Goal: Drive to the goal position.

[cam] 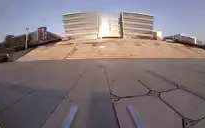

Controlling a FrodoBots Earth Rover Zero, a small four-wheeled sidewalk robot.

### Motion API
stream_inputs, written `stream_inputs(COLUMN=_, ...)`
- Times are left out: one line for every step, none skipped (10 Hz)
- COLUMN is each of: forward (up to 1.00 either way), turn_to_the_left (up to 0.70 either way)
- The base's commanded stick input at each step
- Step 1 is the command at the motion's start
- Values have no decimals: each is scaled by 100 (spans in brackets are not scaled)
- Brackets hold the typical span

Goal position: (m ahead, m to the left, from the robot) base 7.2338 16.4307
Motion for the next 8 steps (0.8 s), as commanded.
stream_inputs(forward=70, turn_to_the_left=14)
stream_inputs(forward=70, turn_to_the_left=14)
stream_inputs(forward=70, turn_to_the_left=14)
stream_inputs(forward=70, turn_to_the_left=14)
stream_inputs(forward=70, turn_to_the_left=14)
stream_inputs(forward=70, turn_to_the_left=14)
stream_inputs(forward=70, turn_to_the_left=14)
stream_inputs(forward=70, turn_to_the_left=14)
